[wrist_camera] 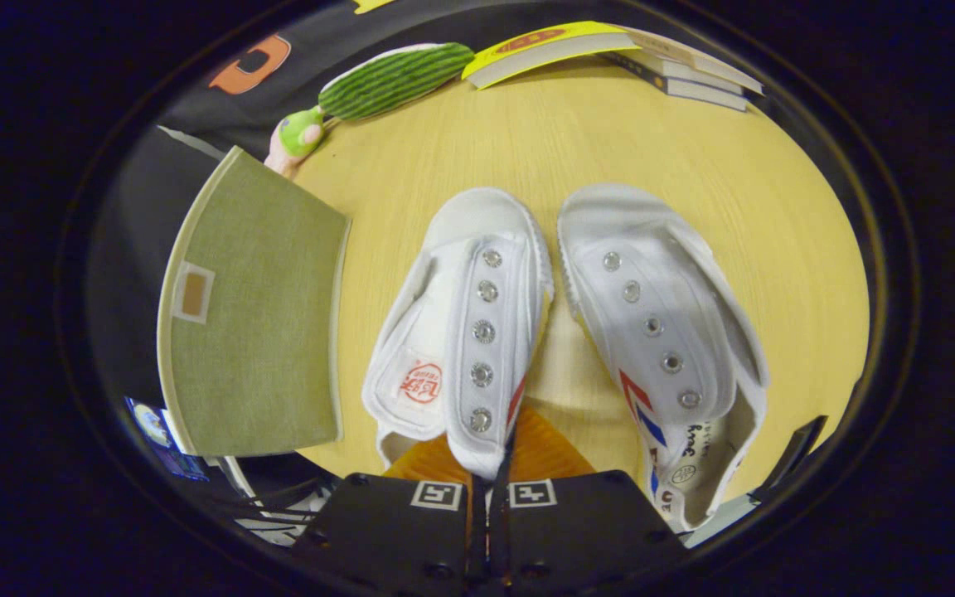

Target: Open the storage box then place both shoes into the box .Put the left shoe in first, then the right shoe, with the right side of both shoes facing outward in a uniform manner.

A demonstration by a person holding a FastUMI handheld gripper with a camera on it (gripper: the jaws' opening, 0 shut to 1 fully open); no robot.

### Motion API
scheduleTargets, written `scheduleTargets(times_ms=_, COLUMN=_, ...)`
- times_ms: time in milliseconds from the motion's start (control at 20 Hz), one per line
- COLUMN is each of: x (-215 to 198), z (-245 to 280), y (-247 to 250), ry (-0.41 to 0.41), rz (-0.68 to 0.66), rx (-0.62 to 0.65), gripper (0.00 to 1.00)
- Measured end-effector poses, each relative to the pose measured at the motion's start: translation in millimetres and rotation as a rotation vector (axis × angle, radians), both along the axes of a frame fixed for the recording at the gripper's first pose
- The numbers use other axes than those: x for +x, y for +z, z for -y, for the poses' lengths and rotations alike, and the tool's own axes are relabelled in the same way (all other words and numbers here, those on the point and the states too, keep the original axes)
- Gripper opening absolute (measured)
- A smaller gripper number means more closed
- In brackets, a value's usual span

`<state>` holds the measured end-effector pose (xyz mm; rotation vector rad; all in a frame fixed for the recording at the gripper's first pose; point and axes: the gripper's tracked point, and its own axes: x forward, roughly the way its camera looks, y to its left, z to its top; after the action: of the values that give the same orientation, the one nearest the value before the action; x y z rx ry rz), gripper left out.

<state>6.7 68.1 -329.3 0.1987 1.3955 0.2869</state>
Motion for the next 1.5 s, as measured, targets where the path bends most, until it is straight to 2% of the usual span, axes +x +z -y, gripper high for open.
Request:
scheduleTargets(times_ms=150, x=-4.8, z=-10.2, y=12.3, ry=-0.074, rz=-0.033, rx=0.096, gripper=0.06)
scheduleTargets(times_ms=450, x=-6.1, z=-21.3, y=65.7, ry=-0.109, rz=0.018, rx=0.141, gripper=0.06)
scheduleTargets(times_ms=750, x=5.4, z=-66.4, y=176.2, ry=-0.04, rz=0.15, rx=0.163, gripper=0.06)
scheduleTargets(times_ms=950, x=15.6, z=-127.9, y=254.3, ry=0.017, rz=0.274, rx=0.25, gripper=0.06)
scheduleTargets(times_ms=1050, x=16.9, z=-167.4, y=270.9, ry=0.043, rz=0.297, rx=0.285, gripper=0.06)
scheduleTargets(times_ms=1300, x=2.2, z=-240.1, y=224.2, ry=0.106, rz=0.2, rx=0.237, gripper=0.06)
scheduleTargets(times_ms=1500, x=-10.5, z=-269.9, y=170.1, ry=0.127, rz=0.098, rx=0.21, gripper=0.06)
